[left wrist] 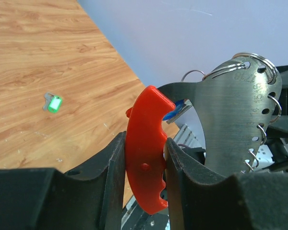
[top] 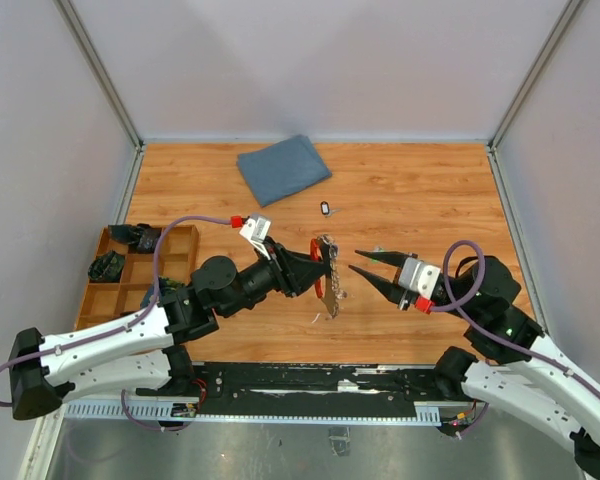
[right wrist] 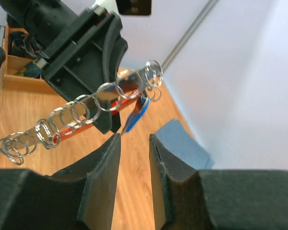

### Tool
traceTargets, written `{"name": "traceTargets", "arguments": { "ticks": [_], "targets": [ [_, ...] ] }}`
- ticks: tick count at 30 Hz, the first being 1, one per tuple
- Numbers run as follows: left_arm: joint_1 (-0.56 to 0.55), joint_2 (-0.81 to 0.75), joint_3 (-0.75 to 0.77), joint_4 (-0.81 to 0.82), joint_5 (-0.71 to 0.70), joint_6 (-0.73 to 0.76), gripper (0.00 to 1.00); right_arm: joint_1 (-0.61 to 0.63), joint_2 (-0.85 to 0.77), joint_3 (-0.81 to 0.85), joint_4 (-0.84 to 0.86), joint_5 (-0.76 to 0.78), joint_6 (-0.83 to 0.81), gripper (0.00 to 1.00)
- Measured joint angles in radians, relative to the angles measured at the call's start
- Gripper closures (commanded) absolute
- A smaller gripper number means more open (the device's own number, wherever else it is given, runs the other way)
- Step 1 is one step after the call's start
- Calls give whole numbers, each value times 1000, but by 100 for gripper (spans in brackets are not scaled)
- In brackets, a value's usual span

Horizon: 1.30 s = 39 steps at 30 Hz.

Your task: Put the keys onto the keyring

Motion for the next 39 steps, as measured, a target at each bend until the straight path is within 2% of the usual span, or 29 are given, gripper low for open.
{"name": "traceTargets", "arguments": {
  "ticks": [8,13,23,39],
  "targets": [
    [0,-19,-3,1,0,-17,100,192,5,-33,148,109,-216,67],
    [0,-21,-4,1,0,-26,99,265,40,-42,211,187,-309,67],
    [0,-31,-4,2,7,-26,100,291,60,-45,246,269,-386,67],
    [0,-31,-4,6,61,-25,99,293,34,-45,175,303,-448,66]
  ]
}}
